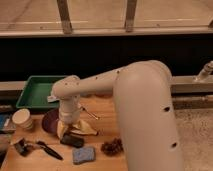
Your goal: Place eraser in tray
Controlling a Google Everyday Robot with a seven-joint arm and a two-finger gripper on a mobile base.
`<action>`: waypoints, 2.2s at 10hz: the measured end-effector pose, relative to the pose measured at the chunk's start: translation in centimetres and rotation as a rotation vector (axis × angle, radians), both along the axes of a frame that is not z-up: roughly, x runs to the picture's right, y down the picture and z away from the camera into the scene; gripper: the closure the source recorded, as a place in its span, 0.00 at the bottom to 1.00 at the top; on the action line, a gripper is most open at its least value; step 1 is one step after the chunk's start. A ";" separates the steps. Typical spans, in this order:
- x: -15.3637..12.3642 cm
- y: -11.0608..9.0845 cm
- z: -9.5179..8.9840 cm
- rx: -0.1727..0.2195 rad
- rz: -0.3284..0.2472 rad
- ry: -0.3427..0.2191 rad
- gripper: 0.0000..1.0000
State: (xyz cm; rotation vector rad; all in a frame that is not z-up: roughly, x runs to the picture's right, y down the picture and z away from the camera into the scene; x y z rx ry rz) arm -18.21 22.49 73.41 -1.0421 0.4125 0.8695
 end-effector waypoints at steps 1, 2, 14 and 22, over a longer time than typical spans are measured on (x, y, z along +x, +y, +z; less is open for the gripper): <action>-0.2 0.8 0.1 -0.019 0.004 -0.007 0.35; -0.3 1.4 0.3 -0.033 0.009 -0.010 0.35; -0.1 3.6 1.8 -0.002 -0.013 -0.007 0.35; -0.4 4.5 2.8 0.062 -0.075 -0.001 0.35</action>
